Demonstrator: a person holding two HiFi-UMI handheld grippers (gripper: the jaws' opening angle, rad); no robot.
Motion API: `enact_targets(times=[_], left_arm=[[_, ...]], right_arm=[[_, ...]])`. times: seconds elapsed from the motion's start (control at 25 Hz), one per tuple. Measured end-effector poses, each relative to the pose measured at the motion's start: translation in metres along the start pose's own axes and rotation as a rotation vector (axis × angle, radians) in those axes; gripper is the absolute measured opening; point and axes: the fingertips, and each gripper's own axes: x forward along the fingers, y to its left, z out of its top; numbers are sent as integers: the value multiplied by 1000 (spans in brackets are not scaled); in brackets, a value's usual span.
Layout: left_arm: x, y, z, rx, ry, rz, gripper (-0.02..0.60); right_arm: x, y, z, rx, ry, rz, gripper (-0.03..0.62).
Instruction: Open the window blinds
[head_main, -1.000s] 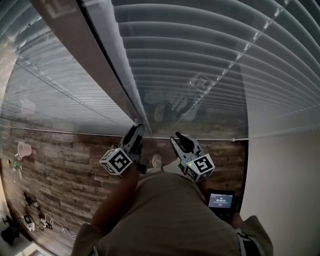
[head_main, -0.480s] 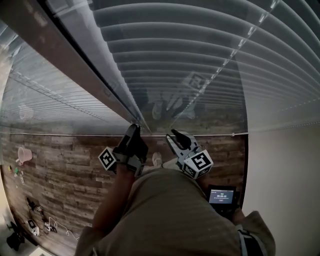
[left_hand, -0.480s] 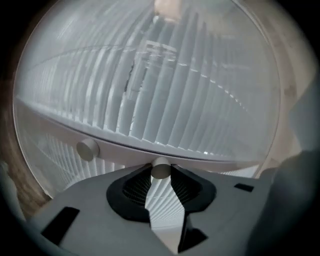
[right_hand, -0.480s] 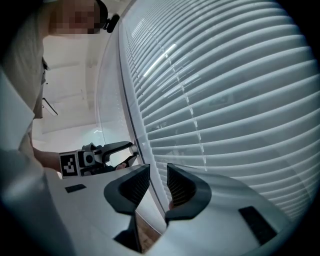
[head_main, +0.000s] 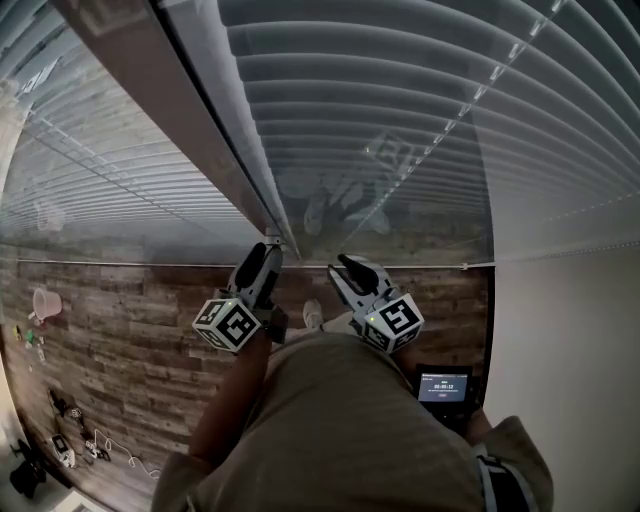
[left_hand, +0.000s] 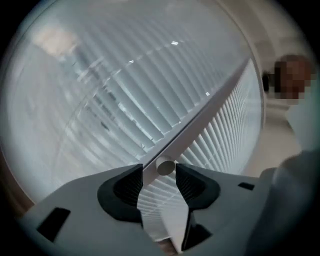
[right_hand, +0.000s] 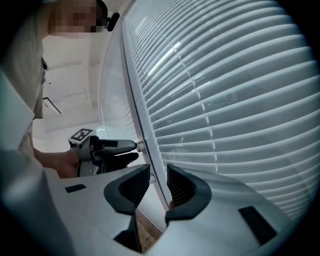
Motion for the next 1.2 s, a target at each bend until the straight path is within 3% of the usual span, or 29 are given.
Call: enact_targets(times=[0.08,0.16,0.24,0.32,0.44,0.64,0.88,1.04,1.2], left_arm=[[0,-4,0,286,28,83,198],[5,-12,5,452,45,128,198],[11,-17,9,531,75,166,195],[14,-18,9,528,92,195,150],[11,-13,3,427,81,187,138],[7,0,-3,193,56,113,137],[5,-2,1,-206,-4,-21,137],[5,-7,8,-310,-25,-64,136],[6,-8,10,-648,-94,-215,135]], right_arm=[[-3,-1,-6,5,3,2,112],[-5,-1,-6,9,8,-4,112],[-5,0,0,14,11,-11,112],[-7,2,2,17,11,-15,112],[-10,3,-6,22,7,-20,112],[-12,0,-21,35,2,-34,112],[-15,-3,-14,27,3,-42,112],[-12,2,-4,22,7,-25,112],[-9,5,-3,15,6,-9,112]])
